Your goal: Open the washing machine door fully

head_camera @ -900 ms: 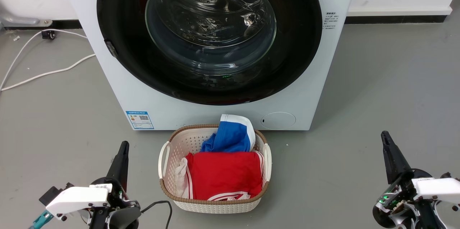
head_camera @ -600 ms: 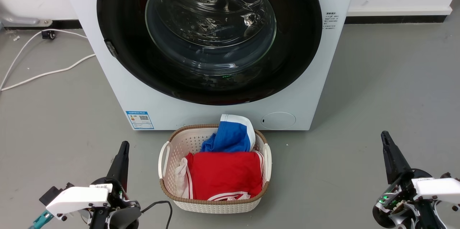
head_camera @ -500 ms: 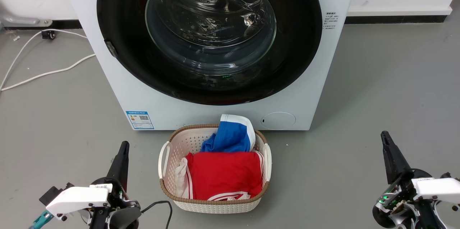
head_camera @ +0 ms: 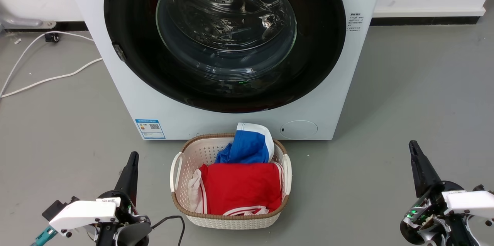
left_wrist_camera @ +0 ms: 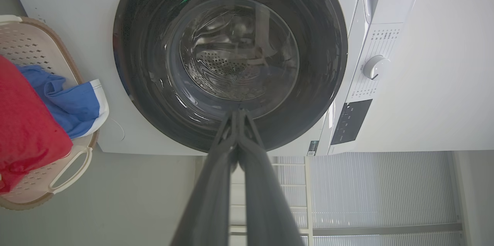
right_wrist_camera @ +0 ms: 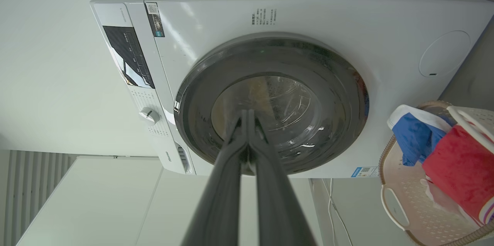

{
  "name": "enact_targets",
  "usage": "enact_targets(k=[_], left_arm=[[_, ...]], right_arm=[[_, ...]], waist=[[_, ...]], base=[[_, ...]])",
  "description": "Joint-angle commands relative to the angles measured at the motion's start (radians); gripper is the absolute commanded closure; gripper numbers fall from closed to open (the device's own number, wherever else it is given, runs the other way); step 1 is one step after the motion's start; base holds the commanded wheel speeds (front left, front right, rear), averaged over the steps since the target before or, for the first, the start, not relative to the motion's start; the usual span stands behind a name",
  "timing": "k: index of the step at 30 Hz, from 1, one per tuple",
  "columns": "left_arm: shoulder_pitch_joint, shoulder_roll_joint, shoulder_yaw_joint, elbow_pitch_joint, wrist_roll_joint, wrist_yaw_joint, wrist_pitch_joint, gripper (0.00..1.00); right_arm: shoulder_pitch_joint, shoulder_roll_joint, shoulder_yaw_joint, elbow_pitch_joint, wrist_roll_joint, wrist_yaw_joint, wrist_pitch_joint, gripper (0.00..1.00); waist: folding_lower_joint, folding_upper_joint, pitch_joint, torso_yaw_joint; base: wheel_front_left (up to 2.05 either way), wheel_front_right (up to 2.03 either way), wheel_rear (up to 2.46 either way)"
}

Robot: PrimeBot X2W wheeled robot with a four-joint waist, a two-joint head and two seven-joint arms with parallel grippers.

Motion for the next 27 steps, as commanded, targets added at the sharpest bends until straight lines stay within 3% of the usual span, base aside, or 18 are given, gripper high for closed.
enact_targets(k=[1,27], left_arm=[[-0.01,-0.001,0.002,0.002,0.004,-0.003,0.002,1.0],[-0.011,-0.004,0.007,0.002,0.009,-0.003,0.007,1.0]], right_arm=[[-0.011,0.003,-0.002,0.001,-0.005,0.003,0.001,1.0],[-0.012,0.008,-0.008,0.001,-0.011,0.003,0.006,1.0]], waist=[[0.0,0.0,0.0,0.0],[0.0,0.0,0.0,0.0]], base=[[0.0,0.0,0.0],[0.0,0.0,0.0]])
